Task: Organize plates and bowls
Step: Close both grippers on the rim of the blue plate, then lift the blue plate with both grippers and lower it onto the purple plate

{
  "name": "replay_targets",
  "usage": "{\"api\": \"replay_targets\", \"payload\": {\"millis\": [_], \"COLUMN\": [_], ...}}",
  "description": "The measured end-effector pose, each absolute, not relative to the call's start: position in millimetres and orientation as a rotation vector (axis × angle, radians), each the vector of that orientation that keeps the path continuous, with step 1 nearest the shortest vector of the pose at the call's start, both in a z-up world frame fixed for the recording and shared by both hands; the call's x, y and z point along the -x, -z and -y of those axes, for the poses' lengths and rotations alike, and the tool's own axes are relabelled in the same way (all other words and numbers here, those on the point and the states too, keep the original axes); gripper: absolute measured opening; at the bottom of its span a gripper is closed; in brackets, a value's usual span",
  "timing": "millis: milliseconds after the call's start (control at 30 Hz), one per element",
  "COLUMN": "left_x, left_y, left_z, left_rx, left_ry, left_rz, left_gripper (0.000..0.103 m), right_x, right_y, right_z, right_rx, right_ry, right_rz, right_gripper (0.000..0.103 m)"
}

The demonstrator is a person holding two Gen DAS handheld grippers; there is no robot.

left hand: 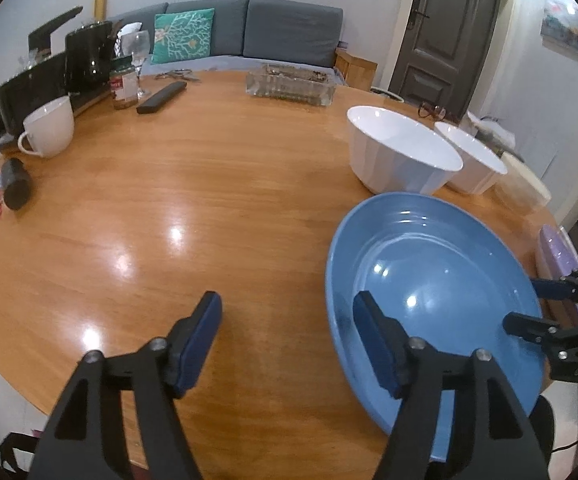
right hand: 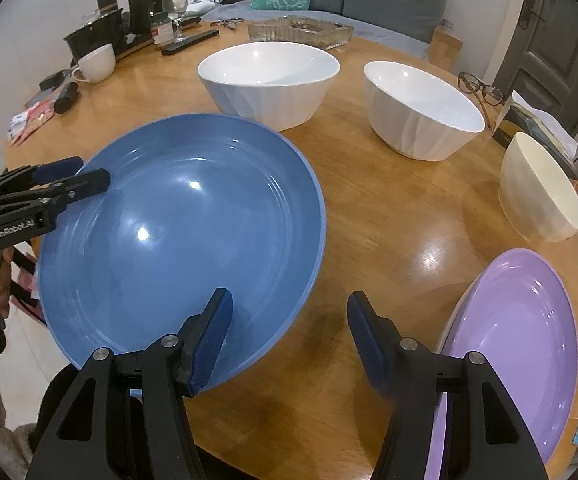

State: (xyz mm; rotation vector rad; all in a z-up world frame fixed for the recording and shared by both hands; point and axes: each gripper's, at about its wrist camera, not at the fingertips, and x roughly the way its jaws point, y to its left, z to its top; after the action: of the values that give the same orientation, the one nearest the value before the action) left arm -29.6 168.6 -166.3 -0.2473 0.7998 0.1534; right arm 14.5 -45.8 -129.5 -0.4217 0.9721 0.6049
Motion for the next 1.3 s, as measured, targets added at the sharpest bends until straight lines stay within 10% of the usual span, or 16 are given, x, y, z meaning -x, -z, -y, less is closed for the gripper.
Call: {"api": "replay_targets", "payload": {"millis": [367,500,1300], "left_x": [19.2,16.2,23.5], "left_y": [165.8,165.0,91.4], "left_z": [-144.0,-129.8,-54.7], "left_rx": [0.225,0.189,0.024], "left_ry": [-0.069,-0.082,-0.030], "left_rz": [-0.804,-0.808,-0.712], "left_gripper": [0.023,0.022,0.023], "right_x": [-11.0,-10.6,9.4], "right_y": [129.6,128.0,67.9], "right_z": [43.1,39.1,106.5], "right_rx": [0.423,0.433,0.341], "right_ry": [-0.611,-0.627,-0.528], "right_rz": [-0.977,-0.976,-0.849], "right_gripper": [0.052,0.038,0.038]}}
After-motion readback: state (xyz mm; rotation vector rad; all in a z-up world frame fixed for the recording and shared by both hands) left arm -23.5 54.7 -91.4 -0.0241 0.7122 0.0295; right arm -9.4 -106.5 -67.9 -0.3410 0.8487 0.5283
